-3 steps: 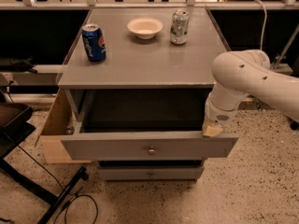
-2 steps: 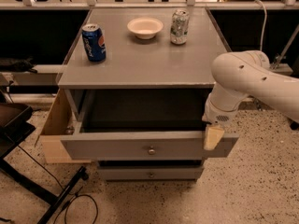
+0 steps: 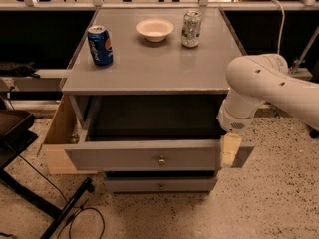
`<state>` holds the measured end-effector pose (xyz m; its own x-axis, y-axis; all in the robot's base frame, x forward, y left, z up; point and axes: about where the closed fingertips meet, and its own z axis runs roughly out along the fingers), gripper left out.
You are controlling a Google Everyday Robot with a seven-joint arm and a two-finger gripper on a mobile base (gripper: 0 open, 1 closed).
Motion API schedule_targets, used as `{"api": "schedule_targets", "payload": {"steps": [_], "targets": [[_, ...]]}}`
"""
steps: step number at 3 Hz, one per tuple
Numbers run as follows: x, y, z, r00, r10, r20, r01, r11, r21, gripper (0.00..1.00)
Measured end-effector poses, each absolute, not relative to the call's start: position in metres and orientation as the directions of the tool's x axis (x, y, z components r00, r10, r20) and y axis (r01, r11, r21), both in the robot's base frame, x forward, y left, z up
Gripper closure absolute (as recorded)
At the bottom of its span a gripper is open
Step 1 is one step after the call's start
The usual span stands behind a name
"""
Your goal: Open top drawer
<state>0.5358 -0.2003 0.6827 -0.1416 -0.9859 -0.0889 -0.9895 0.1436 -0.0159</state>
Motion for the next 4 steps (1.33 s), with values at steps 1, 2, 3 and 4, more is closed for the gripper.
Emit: {"api": "schedule_targets", "payload": {"steps": [1, 2, 3, 4], "targets": [[0.534, -0.202, 0.67, -0.156, -0.983, -0.098, -0.988, 0.156, 0.015, 0.0], [0.477, -0.202, 0.63, -0.205, -0.973, -0.108, -0.967, 0.184, 0.177, 0.23], [0.469, -0.202, 0.632, -0.207, -0.973, -0.103, -0.963, 0.183, 0.198, 0.46], [0.474, -0.203, 0.64, -0.207, -0.973, -0.103, -0.963, 0.183, 0.198, 0.69]]}}
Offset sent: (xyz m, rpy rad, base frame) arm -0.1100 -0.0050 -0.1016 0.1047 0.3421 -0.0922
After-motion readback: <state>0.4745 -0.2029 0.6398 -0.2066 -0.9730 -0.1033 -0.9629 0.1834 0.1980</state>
